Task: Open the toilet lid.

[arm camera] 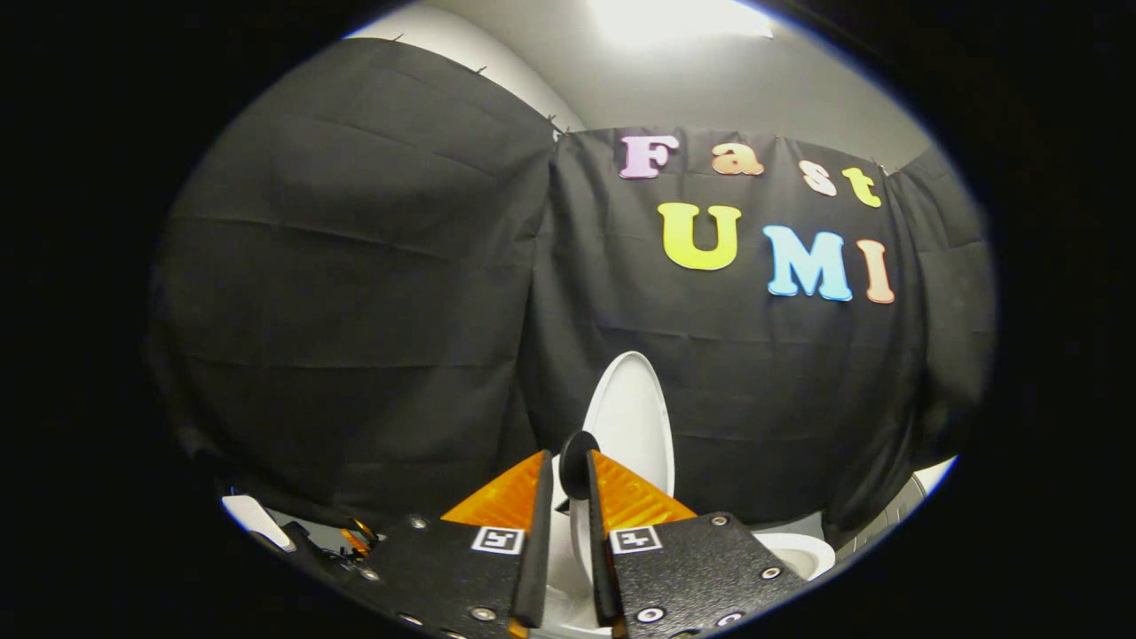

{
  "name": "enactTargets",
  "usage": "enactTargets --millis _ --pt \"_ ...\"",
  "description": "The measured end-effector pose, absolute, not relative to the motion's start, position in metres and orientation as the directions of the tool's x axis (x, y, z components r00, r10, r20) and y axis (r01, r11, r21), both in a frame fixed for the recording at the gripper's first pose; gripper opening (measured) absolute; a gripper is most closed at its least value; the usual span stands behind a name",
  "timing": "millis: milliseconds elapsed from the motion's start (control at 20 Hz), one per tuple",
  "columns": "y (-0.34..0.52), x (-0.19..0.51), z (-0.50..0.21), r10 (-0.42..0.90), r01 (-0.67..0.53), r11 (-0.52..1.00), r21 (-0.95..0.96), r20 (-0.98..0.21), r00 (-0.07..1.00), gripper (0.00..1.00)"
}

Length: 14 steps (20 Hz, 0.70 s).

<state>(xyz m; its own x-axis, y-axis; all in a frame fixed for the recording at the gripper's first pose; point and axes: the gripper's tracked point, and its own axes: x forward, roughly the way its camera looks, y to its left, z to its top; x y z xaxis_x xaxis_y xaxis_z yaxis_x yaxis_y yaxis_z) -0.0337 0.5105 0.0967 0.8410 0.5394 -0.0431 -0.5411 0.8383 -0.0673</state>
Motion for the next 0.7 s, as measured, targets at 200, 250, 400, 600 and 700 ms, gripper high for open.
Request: enactTargets --millis 200,250,400,600,700 --pt "0.486 -0.051 0.105 0.559 -0.560 0.828 -0.030 -0.015 0.829 0.92" --pt "0.474 -0.051 0.108 0.549 -0.549 0.836 -0.006 -0.006 0.836 0.95" --pt "0.441 -0.044 0.118 0.518 -0.517 0.853 0.068 0.008 0.856 0.95" --pt "0.393 -0.035 0.136 0.460 -0.460 0.883 0.092 0.024 0.888 0.95" --pt "0.372 -0.032 0.147 0.433 -0.435 0.898 0.071 0.045 0.900 0.95"
